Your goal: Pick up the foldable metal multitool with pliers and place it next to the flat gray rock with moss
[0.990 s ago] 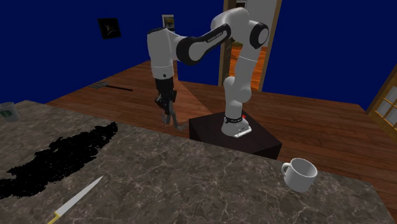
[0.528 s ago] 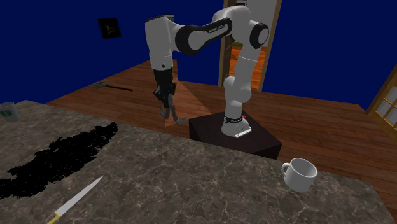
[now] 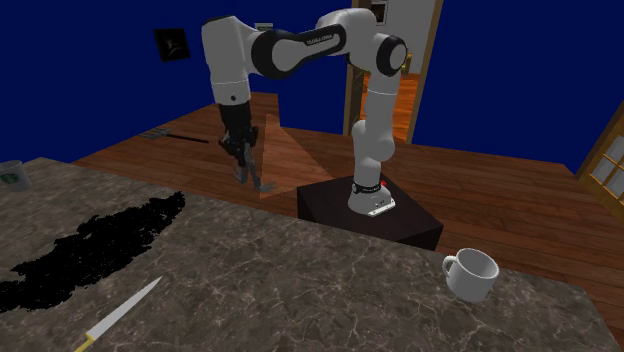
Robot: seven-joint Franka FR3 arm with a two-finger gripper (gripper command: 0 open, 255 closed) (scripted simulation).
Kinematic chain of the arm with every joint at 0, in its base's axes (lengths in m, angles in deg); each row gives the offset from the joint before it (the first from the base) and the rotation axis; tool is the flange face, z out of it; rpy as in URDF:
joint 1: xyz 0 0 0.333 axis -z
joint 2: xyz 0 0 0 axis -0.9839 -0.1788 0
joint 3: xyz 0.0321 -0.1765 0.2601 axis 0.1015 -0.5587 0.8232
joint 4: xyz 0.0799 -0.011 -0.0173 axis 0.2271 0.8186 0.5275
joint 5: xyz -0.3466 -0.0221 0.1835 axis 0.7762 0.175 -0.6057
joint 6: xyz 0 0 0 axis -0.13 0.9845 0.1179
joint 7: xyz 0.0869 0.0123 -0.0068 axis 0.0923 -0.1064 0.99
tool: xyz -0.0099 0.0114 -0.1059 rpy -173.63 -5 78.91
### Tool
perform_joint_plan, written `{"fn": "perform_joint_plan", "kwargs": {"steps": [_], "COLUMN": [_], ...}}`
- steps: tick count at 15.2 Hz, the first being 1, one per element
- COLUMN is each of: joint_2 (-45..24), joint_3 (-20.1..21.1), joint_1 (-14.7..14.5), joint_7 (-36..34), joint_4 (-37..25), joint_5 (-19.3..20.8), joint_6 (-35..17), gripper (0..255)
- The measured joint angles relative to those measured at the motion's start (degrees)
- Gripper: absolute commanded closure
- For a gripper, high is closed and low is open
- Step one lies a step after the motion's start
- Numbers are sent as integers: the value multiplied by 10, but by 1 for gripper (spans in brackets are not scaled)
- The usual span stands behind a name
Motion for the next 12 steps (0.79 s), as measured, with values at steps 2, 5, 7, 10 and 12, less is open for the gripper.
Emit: {"fn": "perform_joint_plan", "kwargs": {"steps": [2,5,7,10,12], "joint_2": [-46,-122,-182,-266,-342], "joint_3": [2,5,4,0,-5], "joint_1": [0,-6,-13,-29,-52], "joint_7": [-5,-16,-21,-23,-26], "joint_4": [-50,-142,-215,-336,-445], "joint_5": [17,45,66,94,117], "joint_6": [7,27,45,85,120], "gripper": [255,255,255,255,255]}}
